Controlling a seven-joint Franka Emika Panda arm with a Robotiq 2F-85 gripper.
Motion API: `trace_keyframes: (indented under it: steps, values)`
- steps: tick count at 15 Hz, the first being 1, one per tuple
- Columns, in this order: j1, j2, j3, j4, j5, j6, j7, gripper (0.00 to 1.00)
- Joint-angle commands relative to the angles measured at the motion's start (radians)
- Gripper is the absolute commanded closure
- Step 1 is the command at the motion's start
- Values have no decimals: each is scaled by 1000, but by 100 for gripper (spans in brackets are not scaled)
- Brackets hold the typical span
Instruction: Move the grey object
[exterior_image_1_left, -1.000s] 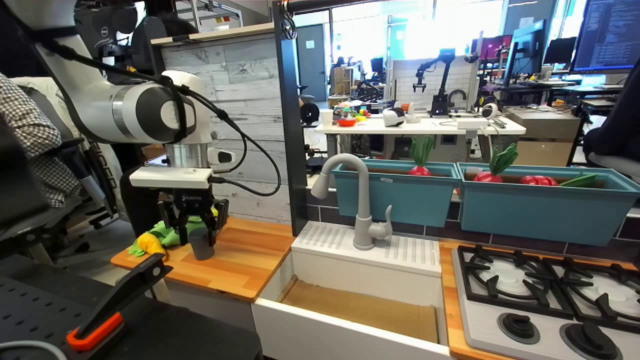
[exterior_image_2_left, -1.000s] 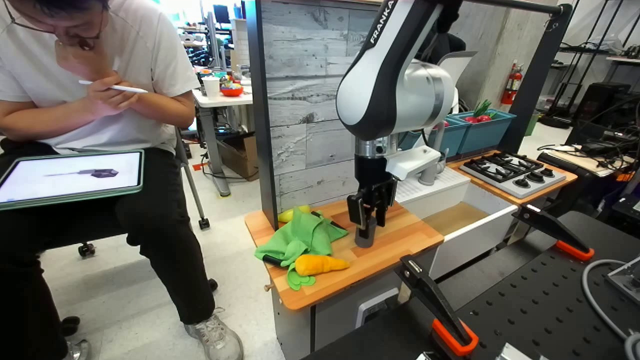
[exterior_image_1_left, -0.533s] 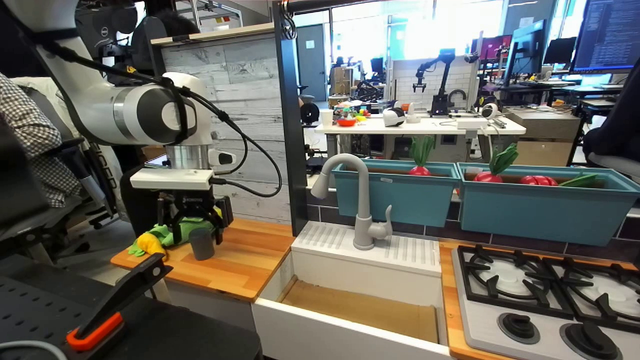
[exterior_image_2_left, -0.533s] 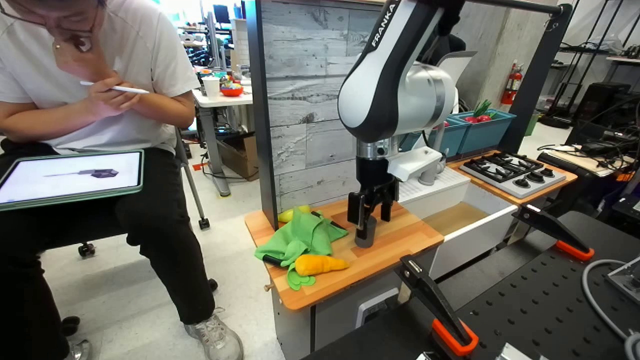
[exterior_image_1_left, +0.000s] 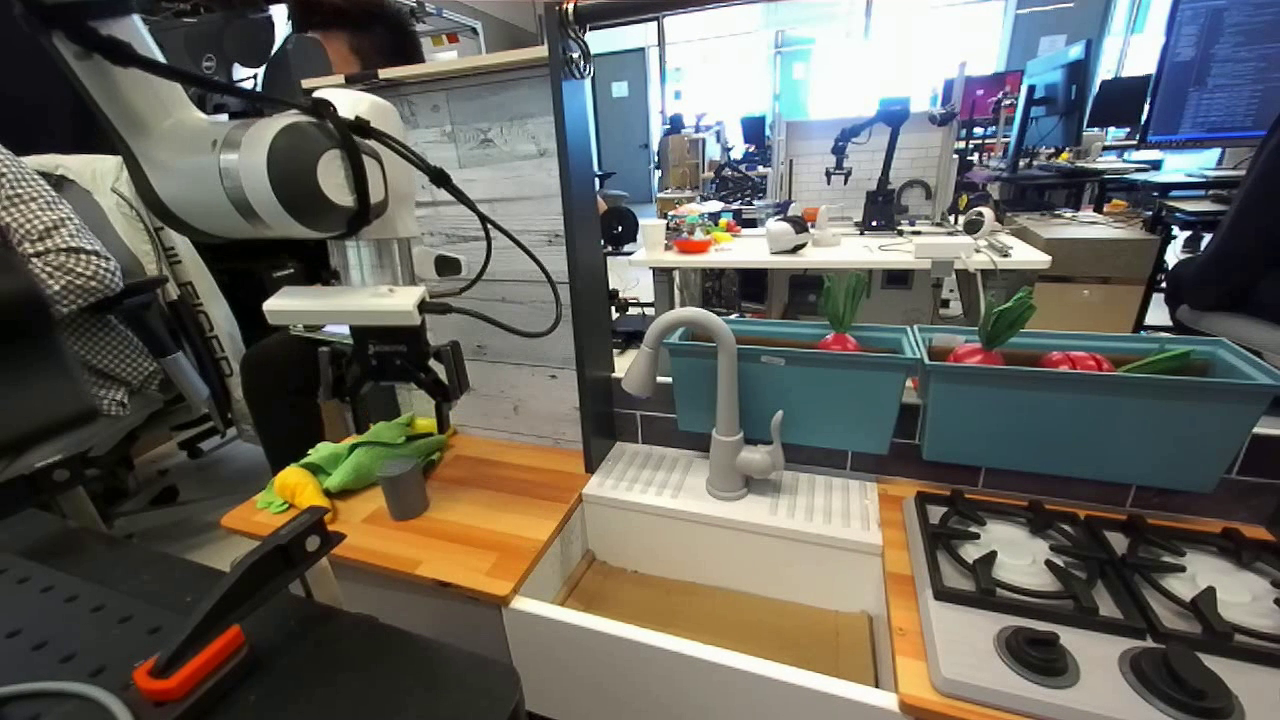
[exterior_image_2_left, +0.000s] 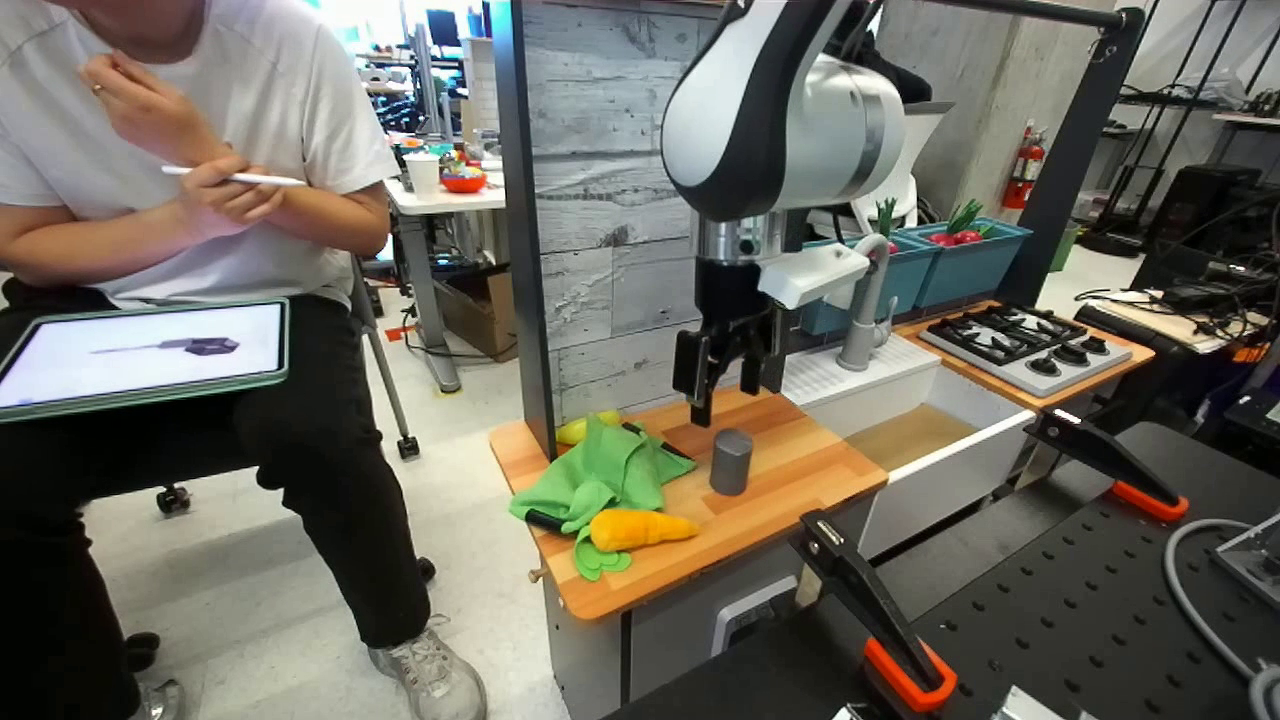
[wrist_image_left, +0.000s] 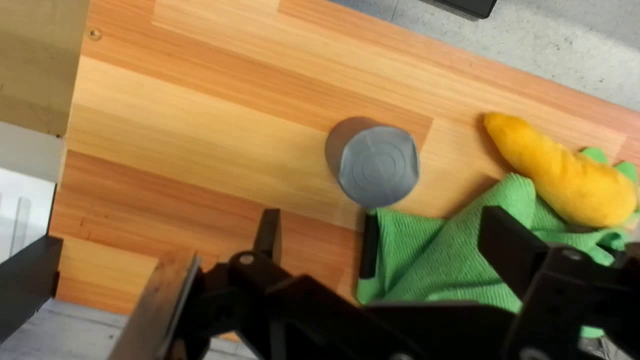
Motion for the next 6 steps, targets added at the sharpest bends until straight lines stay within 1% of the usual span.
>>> trace_keyframes:
  steps: [1,2,6]
  values:
    - [-32,-105,42,-66,5,-9,-31,0]
    - [-9,-42,20,-9,-6,-5,0,0]
    - [-15,-84,27,-42,-4,-5,-9,0]
